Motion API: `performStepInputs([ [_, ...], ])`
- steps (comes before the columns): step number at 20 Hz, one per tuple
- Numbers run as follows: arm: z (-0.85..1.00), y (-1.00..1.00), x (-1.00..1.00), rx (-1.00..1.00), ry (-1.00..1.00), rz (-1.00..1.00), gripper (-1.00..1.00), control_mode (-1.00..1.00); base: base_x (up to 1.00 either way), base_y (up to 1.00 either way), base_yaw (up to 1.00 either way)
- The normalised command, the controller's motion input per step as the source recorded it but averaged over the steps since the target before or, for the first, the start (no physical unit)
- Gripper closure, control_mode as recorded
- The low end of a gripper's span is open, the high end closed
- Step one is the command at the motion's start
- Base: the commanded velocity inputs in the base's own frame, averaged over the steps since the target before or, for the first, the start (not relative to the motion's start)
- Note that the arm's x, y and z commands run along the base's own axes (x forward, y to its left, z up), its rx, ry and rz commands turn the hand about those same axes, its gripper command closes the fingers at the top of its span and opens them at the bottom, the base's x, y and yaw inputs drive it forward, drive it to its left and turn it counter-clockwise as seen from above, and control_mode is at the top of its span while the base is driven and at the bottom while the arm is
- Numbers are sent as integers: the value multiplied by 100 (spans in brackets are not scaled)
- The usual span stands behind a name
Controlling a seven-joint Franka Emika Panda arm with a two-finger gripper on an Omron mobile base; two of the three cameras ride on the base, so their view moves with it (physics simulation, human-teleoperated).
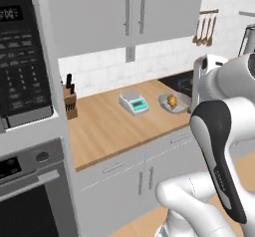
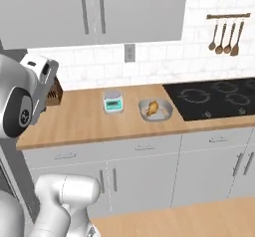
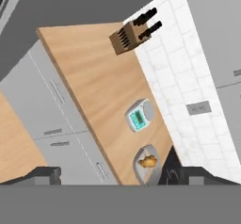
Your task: Take the meat container that has the chicken drumstick and place it on the second highest rack of the freezer. Then take the vegetable container that has the garlic and sweet potato and place it on the highest rack of the freezer.
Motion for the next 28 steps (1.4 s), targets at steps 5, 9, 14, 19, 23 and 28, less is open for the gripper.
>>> performStepInputs([
  [5,0,0,0,0,0,0,-100,100,66,-87,21],
  [9,0,0,0,0,0,0,-100,100,64,-76,25],
  [14,0,0,0,0,0,0,-100,100,69,-30,21],
  [19,0,0,0,0,0,0,-100,100,36,-19,17],
  [23,0,0,0,0,0,0,-100,100,37,-34,17],
  [28,0,0,0,0,0,0,-100,100,56,-51,10],
])
